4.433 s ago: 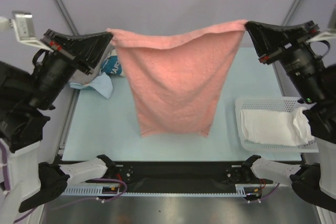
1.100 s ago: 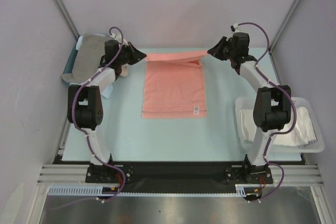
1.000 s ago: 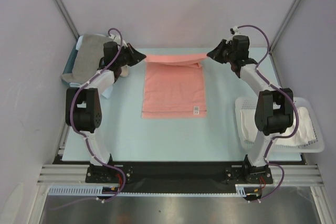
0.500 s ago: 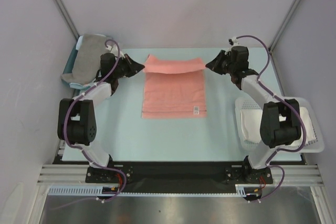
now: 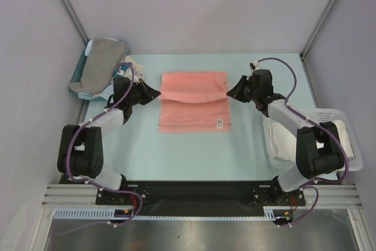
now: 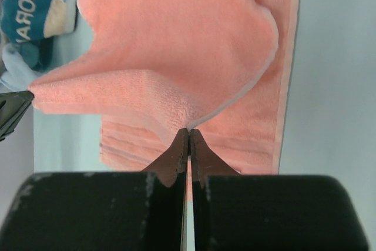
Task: Fold and stack the towels
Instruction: Fold the towel
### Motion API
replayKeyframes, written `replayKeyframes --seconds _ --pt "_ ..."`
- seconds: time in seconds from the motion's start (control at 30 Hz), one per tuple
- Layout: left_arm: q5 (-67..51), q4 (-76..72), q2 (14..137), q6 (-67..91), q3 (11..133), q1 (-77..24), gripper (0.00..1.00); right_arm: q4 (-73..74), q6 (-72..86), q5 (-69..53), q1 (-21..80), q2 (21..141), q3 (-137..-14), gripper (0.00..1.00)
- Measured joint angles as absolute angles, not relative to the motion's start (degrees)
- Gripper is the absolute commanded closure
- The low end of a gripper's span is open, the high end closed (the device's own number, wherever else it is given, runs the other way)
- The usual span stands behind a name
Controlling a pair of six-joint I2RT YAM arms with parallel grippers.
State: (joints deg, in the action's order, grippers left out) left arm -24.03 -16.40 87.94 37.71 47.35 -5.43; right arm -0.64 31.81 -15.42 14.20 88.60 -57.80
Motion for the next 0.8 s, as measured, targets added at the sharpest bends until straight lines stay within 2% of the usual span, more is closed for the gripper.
replayKeyframes --seconds 0.33,0.8 --pt "-21.7 -13.6 87.4 37.7 40.8 -8.8 0.97 1.8 32.5 -14.0 14.7 88.3 -53.1 1.00" --pt "-16.0 -3.5 82.4 36.9 41.3 -8.9 0.95 6.7 32.2 -12.3 14.5 84.2 -52.9 1.00"
